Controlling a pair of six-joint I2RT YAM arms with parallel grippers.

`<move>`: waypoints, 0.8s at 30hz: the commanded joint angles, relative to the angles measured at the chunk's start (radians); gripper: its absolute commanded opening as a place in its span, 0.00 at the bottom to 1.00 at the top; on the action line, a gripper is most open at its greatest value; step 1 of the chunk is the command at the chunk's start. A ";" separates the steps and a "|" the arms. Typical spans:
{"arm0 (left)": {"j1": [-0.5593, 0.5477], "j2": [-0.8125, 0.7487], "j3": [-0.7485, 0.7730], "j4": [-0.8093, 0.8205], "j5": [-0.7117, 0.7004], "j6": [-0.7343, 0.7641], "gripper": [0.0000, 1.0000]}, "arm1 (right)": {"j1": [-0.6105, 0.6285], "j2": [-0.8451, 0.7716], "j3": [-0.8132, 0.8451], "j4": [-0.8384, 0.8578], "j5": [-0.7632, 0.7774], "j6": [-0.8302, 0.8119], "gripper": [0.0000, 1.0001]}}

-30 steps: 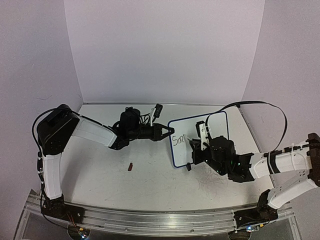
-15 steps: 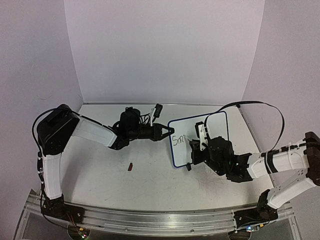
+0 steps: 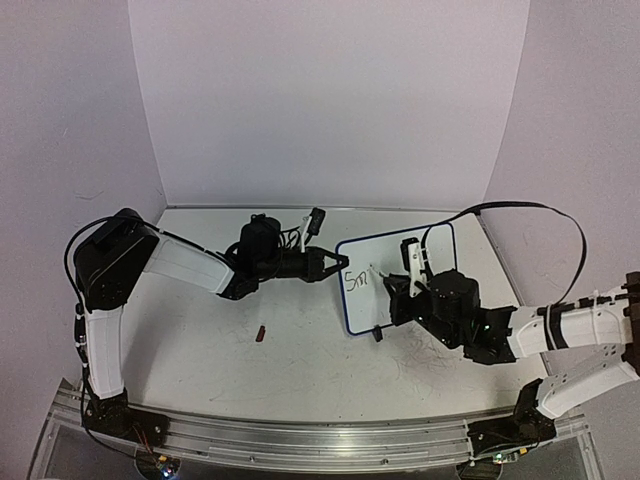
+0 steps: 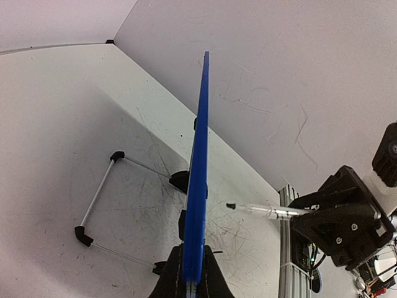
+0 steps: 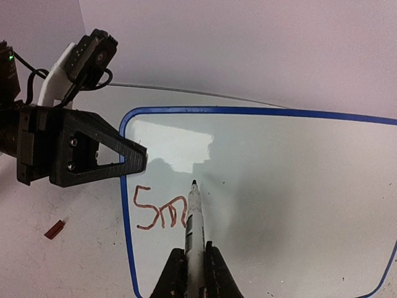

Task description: Write a sentence on the whiteboard

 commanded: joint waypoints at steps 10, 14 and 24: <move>0.002 -0.026 -0.005 -0.013 -0.015 0.014 0.00 | -0.003 0.085 0.042 0.000 0.011 0.000 0.00; 0.001 -0.025 -0.003 -0.012 -0.013 0.015 0.00 | -0.003 0.096 0.052 0.000 0.022 -0.006 0.00; 0.003 -0.030 -0.004 -0.015 -0.010 0.020 0.00 | -0.003 0.110 0.058 -0.002 0.031 -0.001 0.00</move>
